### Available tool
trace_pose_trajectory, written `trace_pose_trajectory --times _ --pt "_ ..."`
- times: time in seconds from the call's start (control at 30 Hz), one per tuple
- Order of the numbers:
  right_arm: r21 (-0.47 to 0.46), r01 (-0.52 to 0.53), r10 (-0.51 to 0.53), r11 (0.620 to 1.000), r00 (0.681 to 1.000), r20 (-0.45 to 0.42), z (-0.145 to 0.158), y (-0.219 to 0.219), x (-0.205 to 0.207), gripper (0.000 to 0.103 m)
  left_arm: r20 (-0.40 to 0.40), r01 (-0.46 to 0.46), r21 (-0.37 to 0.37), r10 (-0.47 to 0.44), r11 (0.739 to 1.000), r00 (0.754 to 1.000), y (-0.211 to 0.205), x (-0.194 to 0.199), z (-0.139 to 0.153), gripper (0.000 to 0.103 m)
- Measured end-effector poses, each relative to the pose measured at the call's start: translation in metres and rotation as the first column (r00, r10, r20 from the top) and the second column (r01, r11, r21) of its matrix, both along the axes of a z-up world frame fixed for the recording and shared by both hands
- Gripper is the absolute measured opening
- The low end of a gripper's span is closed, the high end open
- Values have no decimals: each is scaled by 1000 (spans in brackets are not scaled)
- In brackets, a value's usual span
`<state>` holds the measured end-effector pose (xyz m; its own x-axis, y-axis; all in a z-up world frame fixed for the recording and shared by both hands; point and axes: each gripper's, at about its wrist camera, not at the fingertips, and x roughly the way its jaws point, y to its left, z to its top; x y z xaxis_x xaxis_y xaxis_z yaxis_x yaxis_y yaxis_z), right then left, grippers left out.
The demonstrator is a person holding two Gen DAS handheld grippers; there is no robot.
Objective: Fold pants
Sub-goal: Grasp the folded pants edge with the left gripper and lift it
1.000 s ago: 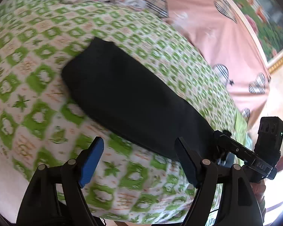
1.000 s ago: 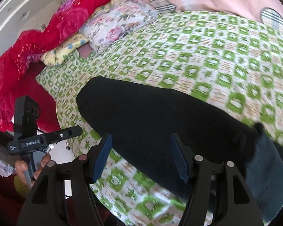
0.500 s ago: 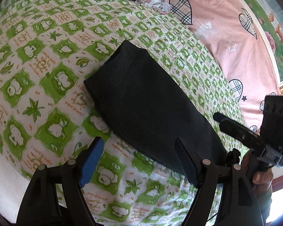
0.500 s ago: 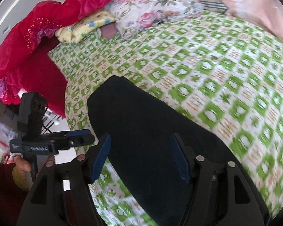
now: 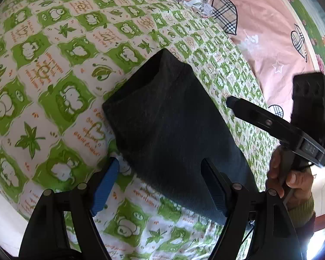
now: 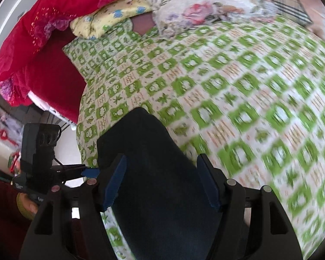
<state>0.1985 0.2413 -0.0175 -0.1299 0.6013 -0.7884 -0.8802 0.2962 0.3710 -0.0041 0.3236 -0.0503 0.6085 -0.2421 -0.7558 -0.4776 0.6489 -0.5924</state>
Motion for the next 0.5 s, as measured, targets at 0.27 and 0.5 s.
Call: trace_pose_trajectory --times 0.27,0.5 --pt "-65 -93 91 993 995 -35 -24 41 5 68 6 -14 -14 14 1000 1000 7 9 -5 77" --pt "-89 -111 106 990 993 -58 -42 54 7 33 -22 -25 33 25 999 999 10 14 -6 38"
